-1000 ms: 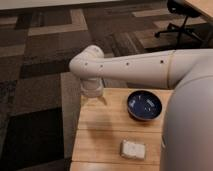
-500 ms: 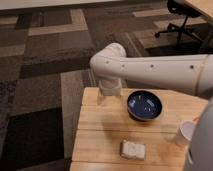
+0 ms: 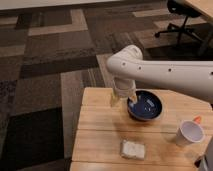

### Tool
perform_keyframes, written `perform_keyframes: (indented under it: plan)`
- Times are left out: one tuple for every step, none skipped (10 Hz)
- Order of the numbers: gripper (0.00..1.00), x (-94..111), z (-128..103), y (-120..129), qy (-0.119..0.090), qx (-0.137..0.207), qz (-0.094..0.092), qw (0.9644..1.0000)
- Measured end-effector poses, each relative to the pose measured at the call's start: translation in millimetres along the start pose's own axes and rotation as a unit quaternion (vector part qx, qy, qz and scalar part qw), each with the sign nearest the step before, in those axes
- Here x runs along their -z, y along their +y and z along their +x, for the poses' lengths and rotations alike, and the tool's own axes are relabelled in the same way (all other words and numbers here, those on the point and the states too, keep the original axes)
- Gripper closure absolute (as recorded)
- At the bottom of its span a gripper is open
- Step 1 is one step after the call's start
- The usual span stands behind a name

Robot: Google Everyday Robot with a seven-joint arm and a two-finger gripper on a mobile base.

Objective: Pick up the ceramic bowl

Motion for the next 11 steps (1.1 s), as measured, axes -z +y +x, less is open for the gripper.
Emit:
perform_keyframes:
  plan:
    - [0.35,0.0,0.0,-0.1,0.0,0.0,0.0,1.0]
    - [0.35,-1.0,0.4,-0.6,0.001,0.0,0.001,1.0]
    - [0.35,-6.6,2.7,-6.6,0.007,-0.005,0.002,1.0]
    - [0.35,-16.2,4.0,-22.1,0.013,-0.015,0.008,0.9998]
    - [0.35,-18.7,4.2,-25.8,0.015,-0.017,0.01,0.9997]
    - [0.35,-23.4,1.9,-29.4,0.014,-0.018,0.008,0.9997]
    - [0.35,-32.4,-3.2,-29.3,0.011,-0.012,-0.001,0.9999]
    - [0.35,-42.6,-5.7,-29.6,0.01,-0.006,-0.01,0.9999]
    - [0.35,-50.9,-8.0,-30.1,0.008,-0.003,-0.018,0.9998]
    - [0.35,-55.7,-9.2,-30.4,0.006,-0.001,-0.023,0.9997]
    - [0.35,-62.2,-9.6,-31.6,0.005,0.001,-0.027,0.9996]
